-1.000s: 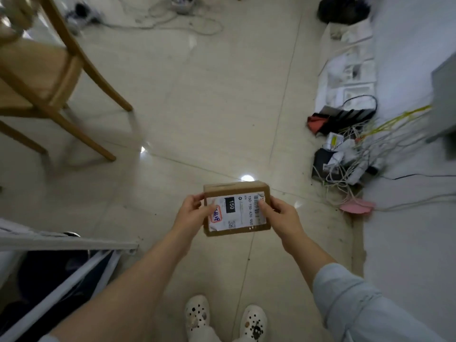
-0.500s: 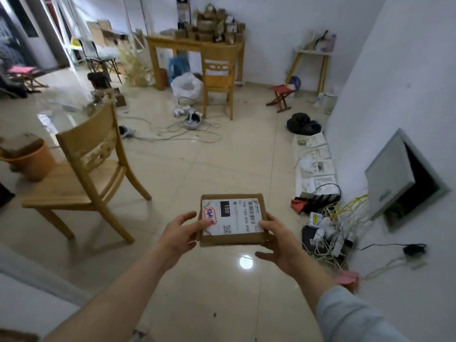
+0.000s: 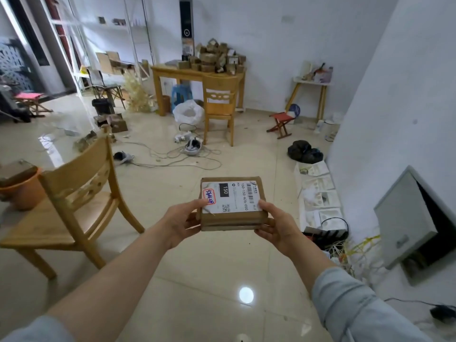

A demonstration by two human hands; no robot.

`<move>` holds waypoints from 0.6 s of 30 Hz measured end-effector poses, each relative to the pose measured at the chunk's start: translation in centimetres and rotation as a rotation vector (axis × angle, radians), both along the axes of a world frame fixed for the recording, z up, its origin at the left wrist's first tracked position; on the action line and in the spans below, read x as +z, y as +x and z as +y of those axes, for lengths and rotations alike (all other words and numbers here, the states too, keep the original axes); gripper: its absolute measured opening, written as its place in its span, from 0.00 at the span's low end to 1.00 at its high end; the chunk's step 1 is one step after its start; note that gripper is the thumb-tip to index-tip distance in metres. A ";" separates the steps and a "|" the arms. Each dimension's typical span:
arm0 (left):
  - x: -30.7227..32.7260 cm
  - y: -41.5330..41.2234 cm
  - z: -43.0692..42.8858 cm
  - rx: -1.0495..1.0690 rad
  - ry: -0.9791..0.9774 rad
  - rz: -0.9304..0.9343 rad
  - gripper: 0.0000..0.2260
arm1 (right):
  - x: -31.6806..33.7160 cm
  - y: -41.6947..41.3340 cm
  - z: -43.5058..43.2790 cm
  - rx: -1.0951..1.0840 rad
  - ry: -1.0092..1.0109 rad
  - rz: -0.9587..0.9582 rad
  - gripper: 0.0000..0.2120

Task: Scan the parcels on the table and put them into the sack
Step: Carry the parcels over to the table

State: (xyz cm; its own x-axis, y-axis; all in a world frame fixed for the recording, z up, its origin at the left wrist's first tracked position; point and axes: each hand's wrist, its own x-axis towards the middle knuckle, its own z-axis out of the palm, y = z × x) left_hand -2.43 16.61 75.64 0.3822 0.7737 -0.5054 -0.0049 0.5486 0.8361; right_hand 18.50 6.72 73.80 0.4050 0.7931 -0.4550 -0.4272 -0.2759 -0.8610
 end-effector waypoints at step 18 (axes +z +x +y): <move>2.2 24.2 30.0 0.054 0.044 0.016 0.14 | 1.6 24.4 31.0 0.003 0.054 0.017 0.19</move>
State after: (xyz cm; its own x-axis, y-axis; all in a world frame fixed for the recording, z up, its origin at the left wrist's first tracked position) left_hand 21.73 46.60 77.84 0.3315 0.8143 -0.4764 -0.0199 0.5109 0.8594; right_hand 42.89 37.69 75.41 0.3949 0.8179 -0.4185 -0.4415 -0.2305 -0.8672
